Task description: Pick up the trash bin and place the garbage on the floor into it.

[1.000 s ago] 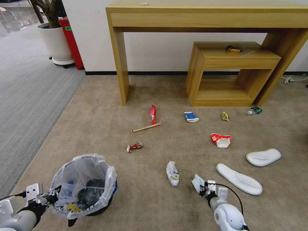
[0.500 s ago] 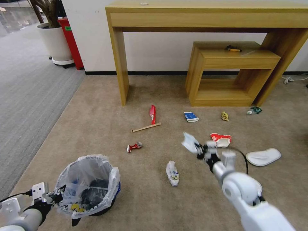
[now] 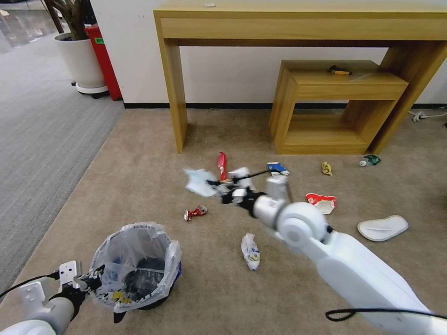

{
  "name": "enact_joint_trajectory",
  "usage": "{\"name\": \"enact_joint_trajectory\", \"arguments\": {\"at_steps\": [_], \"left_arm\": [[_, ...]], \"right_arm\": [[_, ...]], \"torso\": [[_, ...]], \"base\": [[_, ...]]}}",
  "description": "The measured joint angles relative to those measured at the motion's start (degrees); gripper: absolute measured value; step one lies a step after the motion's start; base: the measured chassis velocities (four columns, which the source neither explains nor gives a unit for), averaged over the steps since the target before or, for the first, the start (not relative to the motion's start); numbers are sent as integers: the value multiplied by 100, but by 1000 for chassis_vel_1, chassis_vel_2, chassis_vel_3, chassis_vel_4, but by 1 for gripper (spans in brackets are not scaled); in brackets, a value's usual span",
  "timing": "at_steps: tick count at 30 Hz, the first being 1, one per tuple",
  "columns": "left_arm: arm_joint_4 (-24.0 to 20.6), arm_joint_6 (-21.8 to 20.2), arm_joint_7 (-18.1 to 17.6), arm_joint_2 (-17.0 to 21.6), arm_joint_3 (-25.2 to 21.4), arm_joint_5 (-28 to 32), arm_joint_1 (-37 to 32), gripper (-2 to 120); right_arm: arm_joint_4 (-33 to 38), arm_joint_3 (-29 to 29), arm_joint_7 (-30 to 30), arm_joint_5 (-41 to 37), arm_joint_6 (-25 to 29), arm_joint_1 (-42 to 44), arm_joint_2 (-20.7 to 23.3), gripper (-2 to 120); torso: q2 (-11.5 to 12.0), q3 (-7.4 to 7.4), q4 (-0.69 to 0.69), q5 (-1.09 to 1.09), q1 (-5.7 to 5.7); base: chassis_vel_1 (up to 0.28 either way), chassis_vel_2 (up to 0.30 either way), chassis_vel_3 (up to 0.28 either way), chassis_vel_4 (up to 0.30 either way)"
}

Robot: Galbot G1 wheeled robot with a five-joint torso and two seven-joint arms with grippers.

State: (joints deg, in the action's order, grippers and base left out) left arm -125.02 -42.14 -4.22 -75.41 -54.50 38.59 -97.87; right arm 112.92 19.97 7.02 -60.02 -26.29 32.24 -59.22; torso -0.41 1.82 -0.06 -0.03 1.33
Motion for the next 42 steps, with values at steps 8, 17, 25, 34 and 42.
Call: {"name": "enact_joint_trajectory", "arguments": {"at_steps": [8, 17, 25, 34, 42], "left_arm": [[0, 0, -23, 7, 36, -24, 35, 0], [-41, 0, -55, 7, 21, -27, 31, 0], [-30, 0, -37, -14, 93, -62, 81, 0], [-27, 0, -30, -12, 59, -51, 83, 0], [100, 0, 54, 14, -137, -2, 21, 0]], "right_arm": [[42, 934, 214, -278, -50, -213, -760, 0], [-477, 1483, 368, 15, -77, -15, -1110, 0], [-668, 1562, 700, 49, -202, 121, -1166, 27], [-720, 1369, 811, 118, -148, 146, -1307, 57], [-757, 234, 758, 732, -141, 476, -1073, 87]], "torso": [[0, -1, 3, 1, 0], [0, -1, 1, 1, 0], [0, -1, 1, 1, 0], [0, -1, 3, 2, 0], [0, -1, 1, 3, 0]], "base": [[0, 0, 0, 0], [0, 0, 0, 0], [0, 0, 0, 0], [0, 0, 0, 0], [0, 0, 0, 0]]}}
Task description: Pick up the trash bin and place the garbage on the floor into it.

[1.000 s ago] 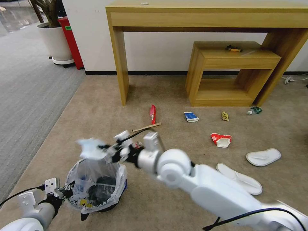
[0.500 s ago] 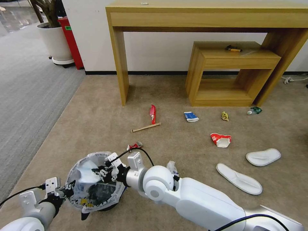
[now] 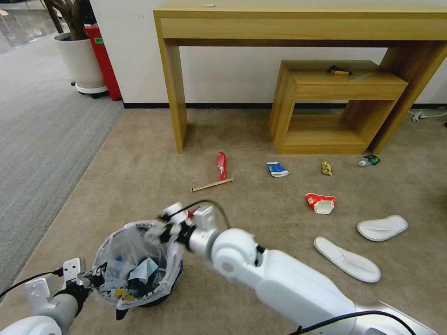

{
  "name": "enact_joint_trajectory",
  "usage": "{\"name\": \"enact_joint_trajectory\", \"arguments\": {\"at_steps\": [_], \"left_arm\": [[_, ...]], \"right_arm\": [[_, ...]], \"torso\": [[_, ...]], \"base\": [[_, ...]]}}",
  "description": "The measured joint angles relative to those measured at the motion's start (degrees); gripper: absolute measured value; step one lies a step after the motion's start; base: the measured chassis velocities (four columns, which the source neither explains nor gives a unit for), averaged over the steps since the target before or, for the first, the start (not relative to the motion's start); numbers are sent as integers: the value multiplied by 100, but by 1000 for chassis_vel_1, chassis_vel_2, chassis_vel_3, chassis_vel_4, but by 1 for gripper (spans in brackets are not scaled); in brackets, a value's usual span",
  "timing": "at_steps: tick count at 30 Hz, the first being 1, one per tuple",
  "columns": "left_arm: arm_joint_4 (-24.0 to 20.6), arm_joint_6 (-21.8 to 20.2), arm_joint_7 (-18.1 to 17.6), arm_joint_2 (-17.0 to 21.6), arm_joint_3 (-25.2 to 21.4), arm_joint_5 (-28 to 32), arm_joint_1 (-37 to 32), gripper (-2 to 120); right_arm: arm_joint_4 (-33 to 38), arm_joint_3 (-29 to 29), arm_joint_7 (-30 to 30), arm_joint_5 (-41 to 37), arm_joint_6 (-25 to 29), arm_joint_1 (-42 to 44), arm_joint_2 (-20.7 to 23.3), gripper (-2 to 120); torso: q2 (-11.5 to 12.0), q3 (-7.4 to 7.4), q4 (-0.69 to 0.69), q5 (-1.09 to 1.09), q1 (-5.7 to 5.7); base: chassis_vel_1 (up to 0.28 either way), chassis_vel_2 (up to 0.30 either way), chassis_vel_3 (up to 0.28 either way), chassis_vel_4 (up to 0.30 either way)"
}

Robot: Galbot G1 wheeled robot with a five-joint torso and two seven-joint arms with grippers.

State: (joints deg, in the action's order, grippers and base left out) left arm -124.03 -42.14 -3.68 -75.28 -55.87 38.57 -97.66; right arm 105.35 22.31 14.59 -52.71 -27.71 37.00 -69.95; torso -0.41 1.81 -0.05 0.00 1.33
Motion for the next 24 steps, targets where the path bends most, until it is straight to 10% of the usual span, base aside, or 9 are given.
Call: {"name": "enact_joint_trajectory", "arguments": {"at_steps": [9, 24], "left_arm": [[15, 0, 66, 15, -124, 60, -56, 0], [-36, 0, 58, 4, -20, 30, -50, 0]], "right_arm": [[-877, -1265, -228, 750, -5, 1010, 540, 100], [-2687, -2014, -480, 1741, 236, 1723, 179, 100]], "torso": [[0, 0, 0, 1, 0], [0, 0, 1, -1, 0]], "base": [[0, 0, 0, 0], [0, 0, 0, 0]]}}
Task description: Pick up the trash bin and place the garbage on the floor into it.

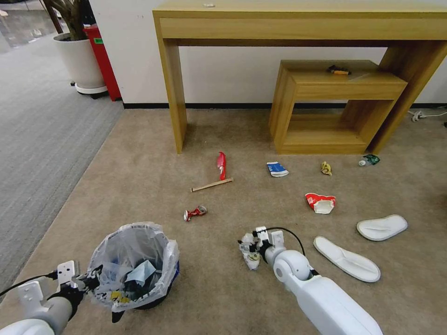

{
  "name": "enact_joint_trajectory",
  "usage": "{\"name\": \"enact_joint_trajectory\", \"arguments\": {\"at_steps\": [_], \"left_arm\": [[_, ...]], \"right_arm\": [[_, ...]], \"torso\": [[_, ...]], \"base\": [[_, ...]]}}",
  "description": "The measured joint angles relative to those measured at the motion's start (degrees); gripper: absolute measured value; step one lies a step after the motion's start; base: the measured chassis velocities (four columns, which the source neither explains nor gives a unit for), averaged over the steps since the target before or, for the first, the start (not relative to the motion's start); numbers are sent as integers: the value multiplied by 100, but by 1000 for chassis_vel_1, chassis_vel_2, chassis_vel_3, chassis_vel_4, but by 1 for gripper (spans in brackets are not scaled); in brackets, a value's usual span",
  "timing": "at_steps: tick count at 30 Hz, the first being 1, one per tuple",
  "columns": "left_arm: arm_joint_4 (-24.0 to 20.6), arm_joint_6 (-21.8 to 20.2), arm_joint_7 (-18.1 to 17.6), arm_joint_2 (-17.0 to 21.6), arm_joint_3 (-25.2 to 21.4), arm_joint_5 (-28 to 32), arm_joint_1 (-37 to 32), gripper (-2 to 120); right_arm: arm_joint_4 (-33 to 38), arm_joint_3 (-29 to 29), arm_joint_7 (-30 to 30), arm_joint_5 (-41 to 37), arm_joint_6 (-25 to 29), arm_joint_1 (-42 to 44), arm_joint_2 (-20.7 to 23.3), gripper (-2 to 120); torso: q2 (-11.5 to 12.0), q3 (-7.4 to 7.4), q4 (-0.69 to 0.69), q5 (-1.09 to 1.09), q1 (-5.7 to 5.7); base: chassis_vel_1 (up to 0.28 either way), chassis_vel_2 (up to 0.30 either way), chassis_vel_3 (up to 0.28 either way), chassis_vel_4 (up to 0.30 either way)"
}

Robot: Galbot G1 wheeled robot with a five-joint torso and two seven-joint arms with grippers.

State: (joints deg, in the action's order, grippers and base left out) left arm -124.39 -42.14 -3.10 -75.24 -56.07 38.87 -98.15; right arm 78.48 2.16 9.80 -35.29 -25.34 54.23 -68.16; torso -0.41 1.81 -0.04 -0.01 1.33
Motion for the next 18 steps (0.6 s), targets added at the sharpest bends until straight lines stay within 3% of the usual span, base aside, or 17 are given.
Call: {"name": "enact_joint_trajectory", "arguments": {"at_steps": [7, 10, 18], "left_arm": [[-37, 0, -3, -7, 26, -9, 1, 0], [-117, 0, 17, -25, 65, -19, -54, 0], [-154, 0, 20, -30, 94, -22, -31, 0]], "right_arm": [[-651, -79, -242, 211, 98, -124, -298, 95], [-975, -215, -575, 426, 224, -179, -443, 80], [-1167, -281, -672, 527, 368, -203, -528, 52]], "torso": [[0, 0, 0, 0, 0], [0, 0, 0, -1, 0], [0, 0, -1, -1, 0]], "base": [[0, 0, 0, 0], [0, 0, 0, 0], [0, 0, 0, 0]]}}
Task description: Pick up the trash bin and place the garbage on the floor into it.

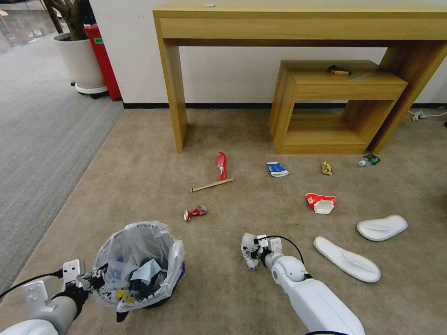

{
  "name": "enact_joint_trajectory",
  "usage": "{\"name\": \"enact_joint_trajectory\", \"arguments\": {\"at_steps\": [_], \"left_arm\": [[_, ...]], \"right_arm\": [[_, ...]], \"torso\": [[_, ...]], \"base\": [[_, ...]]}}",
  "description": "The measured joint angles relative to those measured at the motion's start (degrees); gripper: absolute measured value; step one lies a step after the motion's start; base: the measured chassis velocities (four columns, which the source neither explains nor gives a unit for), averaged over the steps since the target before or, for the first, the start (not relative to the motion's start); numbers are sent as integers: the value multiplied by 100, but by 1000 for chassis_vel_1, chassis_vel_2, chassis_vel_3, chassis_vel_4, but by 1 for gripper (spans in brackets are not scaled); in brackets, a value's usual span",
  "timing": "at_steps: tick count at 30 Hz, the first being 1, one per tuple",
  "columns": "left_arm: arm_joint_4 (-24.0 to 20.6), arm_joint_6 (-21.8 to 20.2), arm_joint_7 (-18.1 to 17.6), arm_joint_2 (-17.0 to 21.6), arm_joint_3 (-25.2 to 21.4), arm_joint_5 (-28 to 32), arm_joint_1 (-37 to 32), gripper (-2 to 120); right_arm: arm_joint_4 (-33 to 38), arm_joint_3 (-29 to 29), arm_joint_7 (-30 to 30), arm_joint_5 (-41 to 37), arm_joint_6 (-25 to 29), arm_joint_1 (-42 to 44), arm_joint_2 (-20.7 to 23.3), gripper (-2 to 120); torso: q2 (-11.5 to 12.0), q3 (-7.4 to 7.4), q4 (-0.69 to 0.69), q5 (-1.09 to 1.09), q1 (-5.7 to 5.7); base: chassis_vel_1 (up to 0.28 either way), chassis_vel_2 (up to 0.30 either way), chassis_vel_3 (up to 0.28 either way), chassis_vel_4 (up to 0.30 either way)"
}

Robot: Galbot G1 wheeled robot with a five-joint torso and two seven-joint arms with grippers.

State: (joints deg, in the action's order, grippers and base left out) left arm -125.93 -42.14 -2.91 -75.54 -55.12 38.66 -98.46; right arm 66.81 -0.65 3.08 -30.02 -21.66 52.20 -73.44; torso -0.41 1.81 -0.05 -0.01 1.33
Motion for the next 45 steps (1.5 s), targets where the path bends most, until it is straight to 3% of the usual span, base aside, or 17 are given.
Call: {"name": "enact_joint_trajectory", "arguments": {"at_steps": [2, 4, 10, 15, 22, 26, 30, 31, 32, 36, 45], "left_arm": [[0, 0, 0, 0, 0, 0, 1, 0], [0, 0, -1, 1, 5, 0, 9, 0], [1, 0, -4, 1, 12, 0, 13, 0], [0, 0, -16, 31, 5, 2, 12, 0], [-1, 0, -23, 55, -35, 24, 19, 0], [-23, 0, -21, 59, -36, 34, 18, 0], [-87, 0, -19, 81, -67, 41, -29, 0], [-87, 0, -19, 81, -67, 41, -29, 0], [-109, 0, -13, 81, -83, 44, -65, 0], [-111, 0, -6, 69, -95, 43, -87, 0], [-135, 0, -51, 30, 25, -26, -33, 0]], "right_arm": [[-6, 0, 0, 1, 5, -1, -2, 52], [-48, -5, 4, 12, 39, -14, -15, 37], [-105, -12, 14, 20, 56, -32, -23, 22], [-225, -140, 21, 60, 118, -80, -67, 1], [156, -161, 84, 19, 188, -71, 39, 0], [718, -160, 156, -81, 166, -76, 158, 0], [1969, 19, 411, -644, -75, -340, 566, 0], [1969, 19, 411, -644, -75, -340, 566, 0], [2506, 182, 515, -983, -178, -604, 780, 0], [3235, 680, 629, -1550, -290, -1134, 992, 0], [3938, 2109, 722, -2304, -358, -2061, 662, 0]], "torso": [[0, 0, 0, 0, 0], [0, 0, 0, 0, 0], [0, 0, 0, 0, 0], [0, 0, 0, 0, 0], [0, 0, 0, 0, 0], [0, 0, 0, 0, 0], [1, 1, 0, 1, 0], [1, 1, 0, 1, 0], [0, 0, 0, -2, 0], [0, 0, 1, -2, 0], [-1, 0, 0, -1, 0]], "base": [[0, 0, 0, 0], [0, 0, 0, 0], [0, 0, 0, 0], [0, 0, 0, 0], [0, 0, 0, 0], [0, 0, 0, 0], [0, 0, 0, 0], [0, 0, 0, 0], [0, 0, 0, 0], [0, 0, 0, 0], [0, 0, 0, 0]]}}
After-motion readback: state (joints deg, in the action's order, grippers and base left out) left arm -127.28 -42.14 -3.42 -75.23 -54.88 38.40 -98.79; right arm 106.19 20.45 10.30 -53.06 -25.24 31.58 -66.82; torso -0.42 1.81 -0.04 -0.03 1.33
